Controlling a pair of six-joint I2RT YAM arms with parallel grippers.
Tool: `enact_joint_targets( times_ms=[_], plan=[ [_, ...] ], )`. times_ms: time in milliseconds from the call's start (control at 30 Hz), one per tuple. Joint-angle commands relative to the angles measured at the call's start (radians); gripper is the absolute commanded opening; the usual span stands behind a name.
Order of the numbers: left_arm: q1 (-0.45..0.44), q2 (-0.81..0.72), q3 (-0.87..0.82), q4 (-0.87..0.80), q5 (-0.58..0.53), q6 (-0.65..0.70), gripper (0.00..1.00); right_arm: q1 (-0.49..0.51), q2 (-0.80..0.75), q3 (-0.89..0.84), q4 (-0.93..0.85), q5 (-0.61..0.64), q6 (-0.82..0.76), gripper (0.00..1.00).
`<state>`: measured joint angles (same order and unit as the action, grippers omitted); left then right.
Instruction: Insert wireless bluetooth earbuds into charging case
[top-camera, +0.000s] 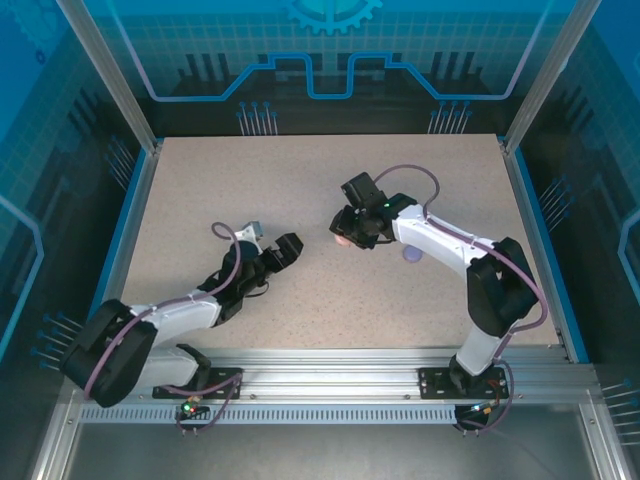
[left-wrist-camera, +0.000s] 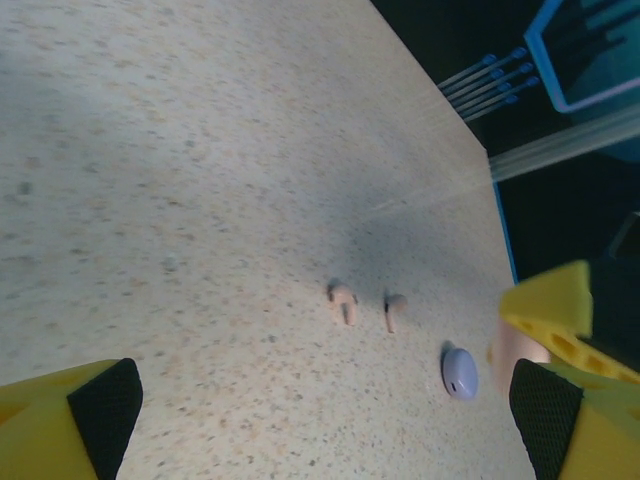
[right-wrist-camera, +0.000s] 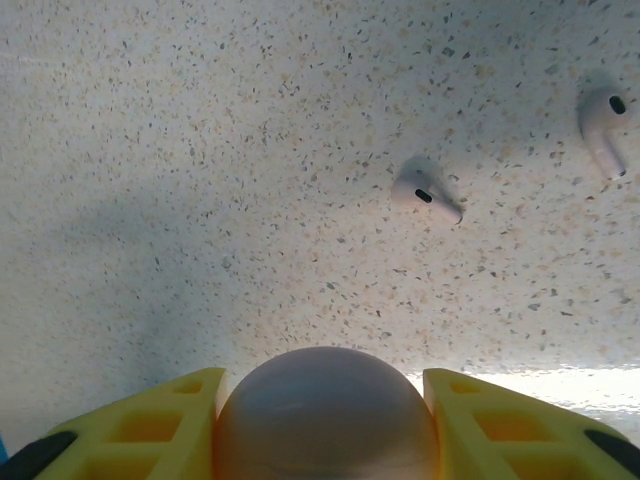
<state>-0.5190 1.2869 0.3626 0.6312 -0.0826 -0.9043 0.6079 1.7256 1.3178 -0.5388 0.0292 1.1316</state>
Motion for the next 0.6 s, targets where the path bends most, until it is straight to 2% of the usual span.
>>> enact_joint_targets(
  times_ms=[0, 300, 400, 567],
  plan=[
    [-0.039, 0.054, 0.003, 0.184, 0.049, 0.079, 0.98, -0.015, 0.031, -0.013, 0.050, -0.063, 0.096, 0.40],
    [-0.093, 0.175, 0.049, 0.266, 0.069, 0.112, 0.95, -0.012, 0.111, 0.011, 0.130, -0.151, 0.220, 0.39],
    [-0.095, 0.206, 0.062, 0.290, 0.078, 0.108, 0.88, 0.001, 0.129, 0.042, 0.125, -0.154, 0.229, 0.39],
    [-0.097, 0.246, 0.084, 0.315, 0.089, 0.102, 0.69, 0.016, 0.146, 0.072, 0.120, -0.159, 0.239, 0.39]
  ],
)
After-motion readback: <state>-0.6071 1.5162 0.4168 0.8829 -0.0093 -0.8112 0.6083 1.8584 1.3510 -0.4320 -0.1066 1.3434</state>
